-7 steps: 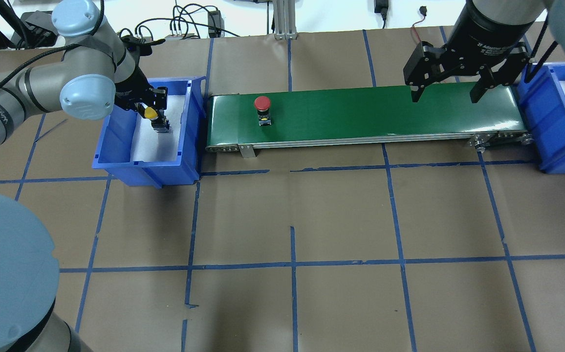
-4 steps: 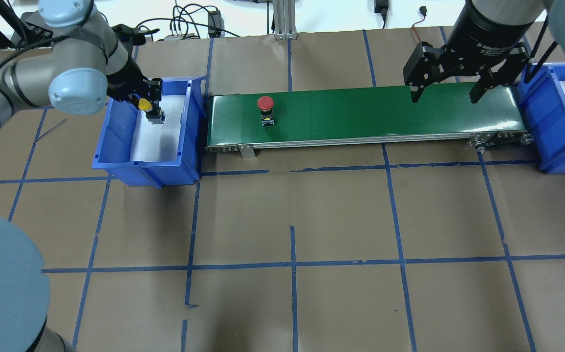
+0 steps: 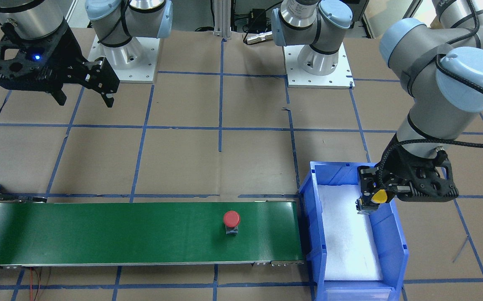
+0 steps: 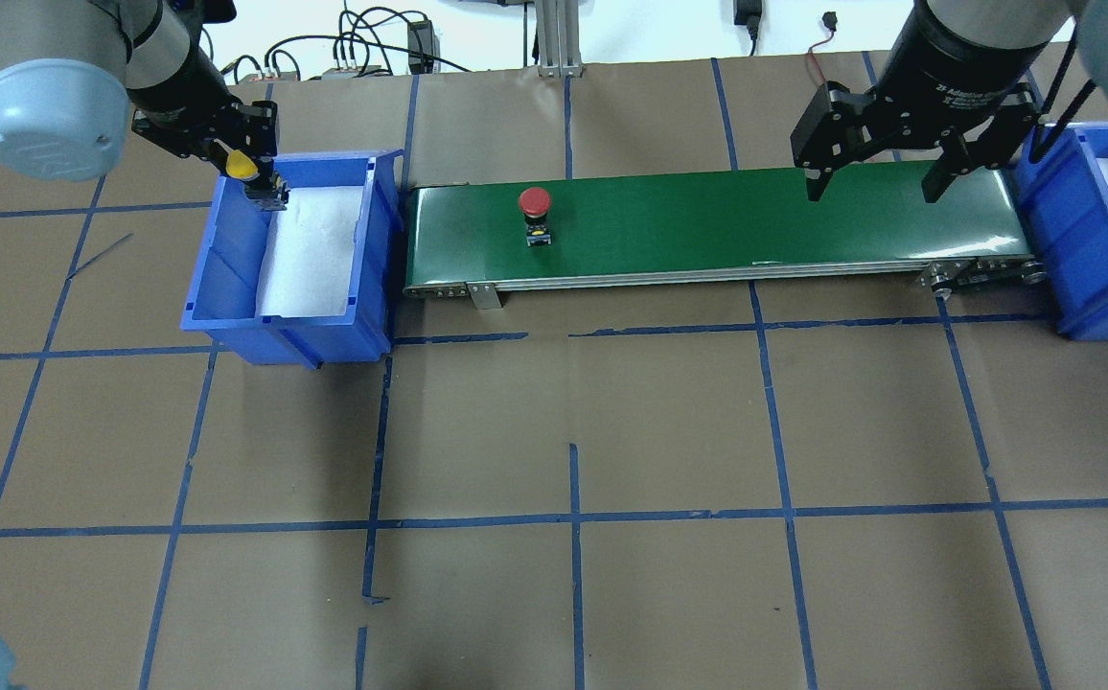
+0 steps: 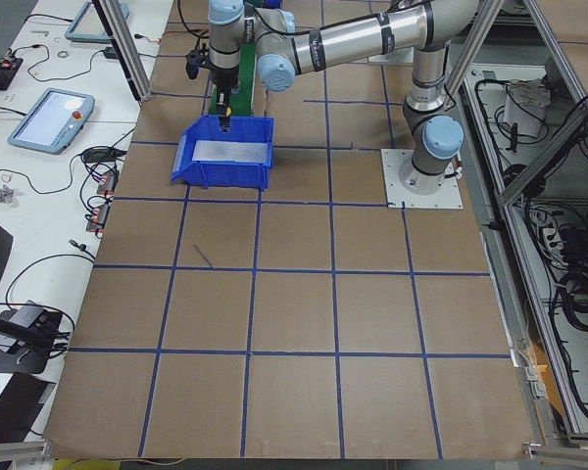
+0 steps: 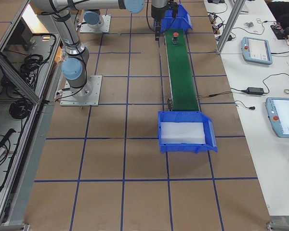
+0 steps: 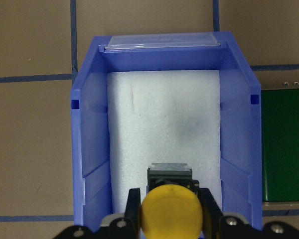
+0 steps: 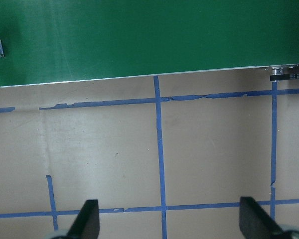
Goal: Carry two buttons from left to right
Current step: 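Carry the yellow button onto the conveyor and release it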
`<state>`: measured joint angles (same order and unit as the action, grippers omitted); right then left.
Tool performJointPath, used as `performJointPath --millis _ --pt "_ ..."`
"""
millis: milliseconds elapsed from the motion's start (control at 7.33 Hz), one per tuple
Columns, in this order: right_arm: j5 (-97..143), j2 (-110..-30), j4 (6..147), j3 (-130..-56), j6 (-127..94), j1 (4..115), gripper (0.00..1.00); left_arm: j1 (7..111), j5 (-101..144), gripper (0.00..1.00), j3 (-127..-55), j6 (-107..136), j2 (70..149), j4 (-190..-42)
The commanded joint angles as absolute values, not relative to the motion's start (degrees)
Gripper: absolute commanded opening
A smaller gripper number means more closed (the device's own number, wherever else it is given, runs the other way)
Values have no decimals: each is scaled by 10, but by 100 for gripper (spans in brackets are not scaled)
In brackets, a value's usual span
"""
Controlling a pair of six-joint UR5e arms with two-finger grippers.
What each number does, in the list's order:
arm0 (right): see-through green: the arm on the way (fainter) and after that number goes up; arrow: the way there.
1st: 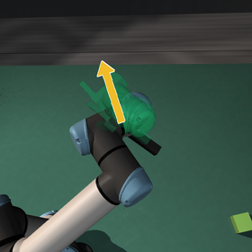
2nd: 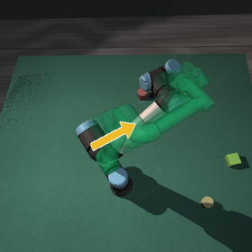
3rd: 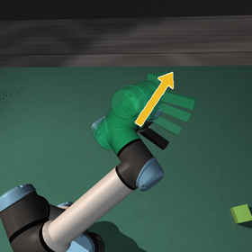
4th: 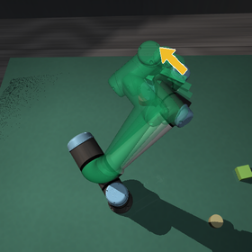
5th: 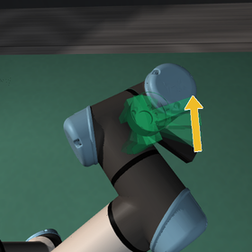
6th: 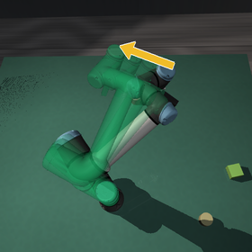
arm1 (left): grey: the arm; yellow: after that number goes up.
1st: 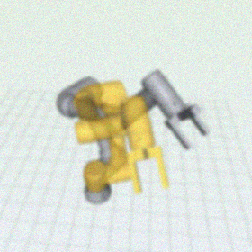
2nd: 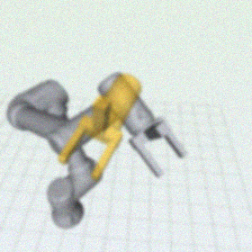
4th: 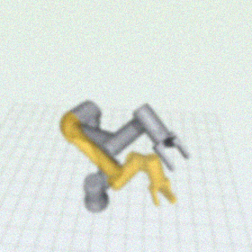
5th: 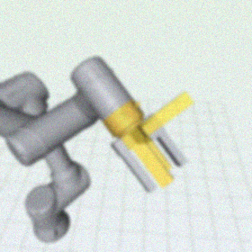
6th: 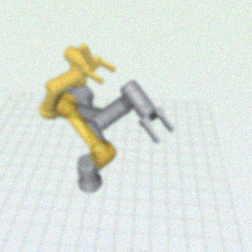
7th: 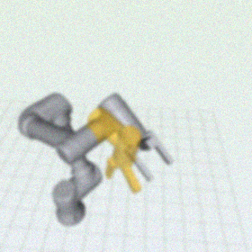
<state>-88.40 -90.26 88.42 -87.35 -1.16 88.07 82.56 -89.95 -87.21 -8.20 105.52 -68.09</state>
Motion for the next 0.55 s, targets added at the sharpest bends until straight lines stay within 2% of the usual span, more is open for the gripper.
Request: performJointPath --millis 0,410 --pt "-883 -903 884 -873 -13 881 100 881 -897 29 -872 0 1064 -676" --pt "-884 -903 884 -873 -13 881 100 933 -897 28 -868 58 1093 -662"
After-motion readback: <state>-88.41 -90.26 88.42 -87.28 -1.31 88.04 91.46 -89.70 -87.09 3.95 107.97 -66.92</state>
